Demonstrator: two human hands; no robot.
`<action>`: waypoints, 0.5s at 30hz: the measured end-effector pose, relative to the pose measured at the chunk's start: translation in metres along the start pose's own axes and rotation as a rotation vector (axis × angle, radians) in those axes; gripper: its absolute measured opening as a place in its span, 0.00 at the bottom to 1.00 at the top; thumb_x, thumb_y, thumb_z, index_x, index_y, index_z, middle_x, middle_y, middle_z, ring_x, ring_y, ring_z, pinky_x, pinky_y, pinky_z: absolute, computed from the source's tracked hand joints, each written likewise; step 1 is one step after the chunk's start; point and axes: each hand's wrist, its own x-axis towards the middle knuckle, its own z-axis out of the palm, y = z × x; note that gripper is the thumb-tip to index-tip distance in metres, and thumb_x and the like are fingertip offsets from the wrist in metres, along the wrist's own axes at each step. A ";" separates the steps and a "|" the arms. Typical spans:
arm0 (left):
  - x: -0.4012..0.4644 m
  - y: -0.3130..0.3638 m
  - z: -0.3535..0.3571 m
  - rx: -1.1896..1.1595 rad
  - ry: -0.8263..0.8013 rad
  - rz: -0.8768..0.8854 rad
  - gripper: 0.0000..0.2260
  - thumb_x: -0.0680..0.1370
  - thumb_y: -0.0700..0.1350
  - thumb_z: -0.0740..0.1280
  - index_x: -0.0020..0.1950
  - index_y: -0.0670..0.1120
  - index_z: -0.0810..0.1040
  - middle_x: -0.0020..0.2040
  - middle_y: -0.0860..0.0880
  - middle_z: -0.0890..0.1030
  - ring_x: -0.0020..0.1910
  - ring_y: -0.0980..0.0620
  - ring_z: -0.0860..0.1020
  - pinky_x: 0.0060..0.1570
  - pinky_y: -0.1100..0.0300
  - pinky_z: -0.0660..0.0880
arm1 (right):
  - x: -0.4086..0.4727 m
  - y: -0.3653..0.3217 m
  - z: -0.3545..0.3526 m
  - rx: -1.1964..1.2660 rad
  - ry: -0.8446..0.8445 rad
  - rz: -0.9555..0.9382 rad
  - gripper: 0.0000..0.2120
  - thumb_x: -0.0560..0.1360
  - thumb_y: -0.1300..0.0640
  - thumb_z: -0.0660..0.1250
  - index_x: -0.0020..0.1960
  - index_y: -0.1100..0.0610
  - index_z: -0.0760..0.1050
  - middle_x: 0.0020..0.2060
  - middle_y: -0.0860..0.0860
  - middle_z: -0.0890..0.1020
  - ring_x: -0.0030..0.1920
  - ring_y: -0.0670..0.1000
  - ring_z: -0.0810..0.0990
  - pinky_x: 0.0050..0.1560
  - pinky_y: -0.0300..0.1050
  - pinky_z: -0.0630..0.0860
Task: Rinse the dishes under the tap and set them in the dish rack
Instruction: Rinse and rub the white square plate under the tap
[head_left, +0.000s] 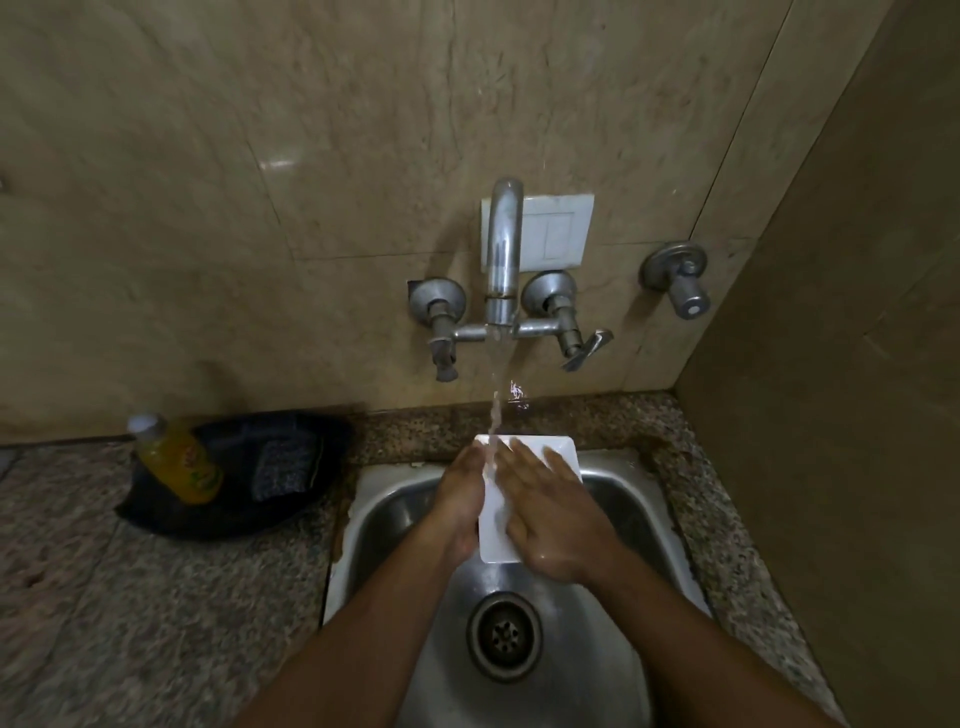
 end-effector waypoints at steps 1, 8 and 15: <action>-0.002 0.003 0.000 0.026 0.020 0.011 0.16 0.84 0.53 0.56 0.58 0.47 0.79 0.53 0.44 0.84 0.52 0.46 0.82 0.54 0.52 0.77 | 0.003 -0.005 0.001 0.020 0.021 0.015 0.37 0.73 0.45 0.44 0.80 0.54 0.45 0.79 0.49 0.44 0.79 0.47 0.40 0.78 0.55 0.44; -0.006 0.010 -0.016 0.220 0.220 0.130 0.22 0.82 0.60 0.54 0.73 0.53 0.68 0.70 0.52 0.71 0.67 0.45 0.71 0.68 0.47 0.68 | -0.024 0.011 -0.005 0.098 0.224 0.164 0.34 0.73 0.54 0.59 0.79 0.47 0.56 0.79 0.49 0.56 0.78 0.51 0.55 0.76 0.51 0.50; 0.007 0.001 -0.026 0.125 0.086 0.202 0.36 0.62 0.75 0.65 0.65 0.57 0.76 0.65 0.50 0.79 0.64 0.45 0.77 0.64 0.40 0.72 | -0.014 0.004 0.014 1.193 0.295 0.678 0.07 0.78 0.61 0.68 0.53 0.52 0.80 0.52 0.53 0.85 0.50 0.49 0.84 0.55 0.51 0.79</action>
